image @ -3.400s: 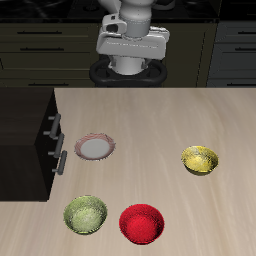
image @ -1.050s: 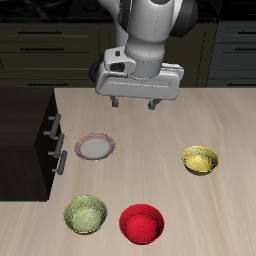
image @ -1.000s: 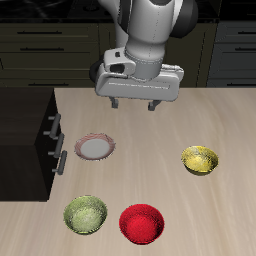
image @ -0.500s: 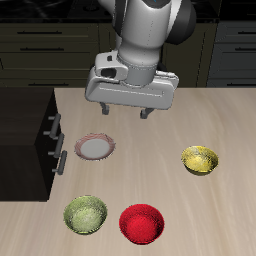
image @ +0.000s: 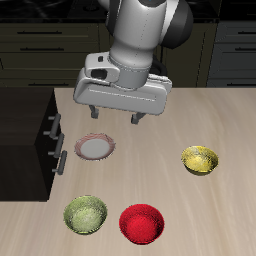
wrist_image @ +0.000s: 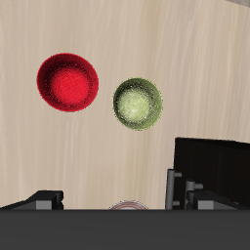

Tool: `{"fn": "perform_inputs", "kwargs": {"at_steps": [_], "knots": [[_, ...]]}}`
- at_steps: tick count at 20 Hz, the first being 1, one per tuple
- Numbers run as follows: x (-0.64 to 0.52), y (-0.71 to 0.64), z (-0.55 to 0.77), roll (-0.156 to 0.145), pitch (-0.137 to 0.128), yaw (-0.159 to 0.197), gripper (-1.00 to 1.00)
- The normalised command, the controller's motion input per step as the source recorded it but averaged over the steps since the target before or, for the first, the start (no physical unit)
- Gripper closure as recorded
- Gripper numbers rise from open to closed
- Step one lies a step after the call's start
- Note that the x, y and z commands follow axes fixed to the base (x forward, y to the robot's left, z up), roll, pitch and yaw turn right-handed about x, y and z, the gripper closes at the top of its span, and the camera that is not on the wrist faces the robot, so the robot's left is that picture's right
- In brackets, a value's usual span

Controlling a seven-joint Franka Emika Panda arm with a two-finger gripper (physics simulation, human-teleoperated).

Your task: Place the green bowl on top of the wooden cabinet

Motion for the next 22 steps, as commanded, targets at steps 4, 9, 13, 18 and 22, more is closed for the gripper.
{"fn": "perform_inputs", "kwargs": {"at_steps": [4,9,13,18,22], "knots": [[0.24,-0.12,0.02,-0.033,0.009,-0.013,-1.00],[0.21,0.00,0.09,0.009,-0.016,-0.002,-1.00],[0.23,-0.02,-0.02,-0.012,-0.001,0.028,-1.00],[0.15,-0.03,0.03,0.005,-0.004,-0.003,-1.00],[0.11,0.10,0.02,0.028,-0.004,0.009,-1.00]]}}
